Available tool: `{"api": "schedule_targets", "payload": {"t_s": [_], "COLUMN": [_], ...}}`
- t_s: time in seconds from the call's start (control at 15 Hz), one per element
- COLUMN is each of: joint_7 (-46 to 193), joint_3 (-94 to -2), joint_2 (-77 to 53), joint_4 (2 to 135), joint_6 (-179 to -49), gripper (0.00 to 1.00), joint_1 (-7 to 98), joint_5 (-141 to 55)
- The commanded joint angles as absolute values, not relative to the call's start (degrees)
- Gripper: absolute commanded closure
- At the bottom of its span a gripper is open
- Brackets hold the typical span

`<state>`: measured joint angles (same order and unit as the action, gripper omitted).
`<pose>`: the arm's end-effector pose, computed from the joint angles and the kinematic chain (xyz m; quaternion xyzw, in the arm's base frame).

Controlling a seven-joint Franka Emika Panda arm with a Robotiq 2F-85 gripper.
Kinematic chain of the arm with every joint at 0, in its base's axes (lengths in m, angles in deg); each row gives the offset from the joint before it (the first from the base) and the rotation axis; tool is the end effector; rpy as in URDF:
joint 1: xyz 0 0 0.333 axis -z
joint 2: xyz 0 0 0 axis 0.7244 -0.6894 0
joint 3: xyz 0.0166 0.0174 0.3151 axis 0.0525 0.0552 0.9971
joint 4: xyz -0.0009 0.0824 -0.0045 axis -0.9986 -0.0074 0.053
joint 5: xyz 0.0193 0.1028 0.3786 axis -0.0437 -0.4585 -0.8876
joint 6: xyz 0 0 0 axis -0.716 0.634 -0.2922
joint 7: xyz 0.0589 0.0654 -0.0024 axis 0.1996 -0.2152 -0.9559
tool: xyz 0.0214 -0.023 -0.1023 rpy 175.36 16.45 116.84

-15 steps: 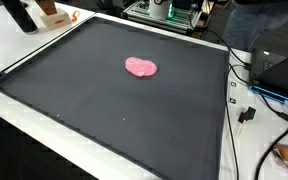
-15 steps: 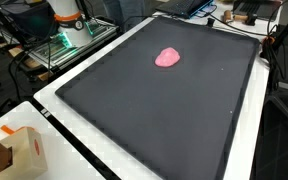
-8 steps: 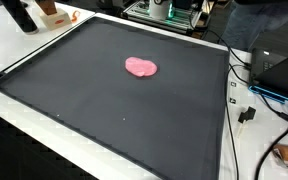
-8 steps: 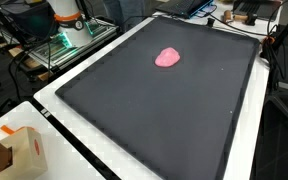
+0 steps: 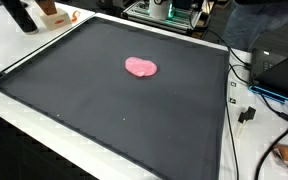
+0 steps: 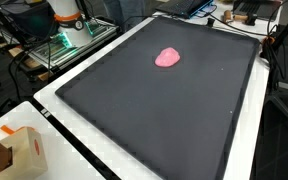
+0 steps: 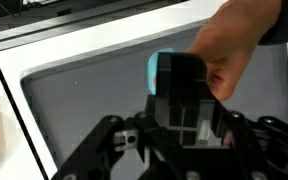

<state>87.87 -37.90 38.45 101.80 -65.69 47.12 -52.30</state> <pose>0.3517 0.0556 0.5940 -0.9906 0.1236 0.0571 0.0138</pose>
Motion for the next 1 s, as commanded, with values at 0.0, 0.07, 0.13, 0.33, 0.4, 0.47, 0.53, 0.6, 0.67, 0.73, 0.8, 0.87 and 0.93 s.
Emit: {"api": "schedule_targets", "payload": {"t_s": [0.0,0.07,0.13,0.33,0.4,0.47,0.53,0.6,0.67,0.73,0.8,0.87,0.93], "joint_7": [87.68,87.66,87.66,87.66,87.66,87.66,87.66,87.66,87.66,87.66,87.66,87.66,87.66], "joint_3": [-37.78,-37.79,-37.79,-37.79,-37.79,-37.79,-37.79,-37.79,-37.79,-37.79,-37.79,-37.79,-37.79], "joint_2": [38.34,38.25,38.19,38.13,38.13,38.12,38.11,38.11,38.11,38.10,38.10,38.10,38.10], "joint_4": [101.69,101.69,101.69,101.69,101.69,101.69,101.69,101.69,101.69,101.69,101.69,101.69,101.69], "joint_6": [-65.73,-65.76,-65.76,-65.76,-65.76,-65.76,-65.76,-65.76,-65.76,-65.76,-65.76,-65.76,-65.76], "gripper": [0.74,0.49,0.49,0.49,0.49,0.49,0.49,0.49,0.49,0.49,0.49,0.49,0.49], "joint_1": [47.28,47.28,47.28,47.28,47.28,47.28,47.28,47.28,47.28,47.28,47.28,47.28,47.28], "joint_5": [-52.34,-52.33,-52.32,-52.31,-52.31,-52.31,-52.31,-52.31,-52.31,-52.31,-52.31,-52.31,-52.31]}}
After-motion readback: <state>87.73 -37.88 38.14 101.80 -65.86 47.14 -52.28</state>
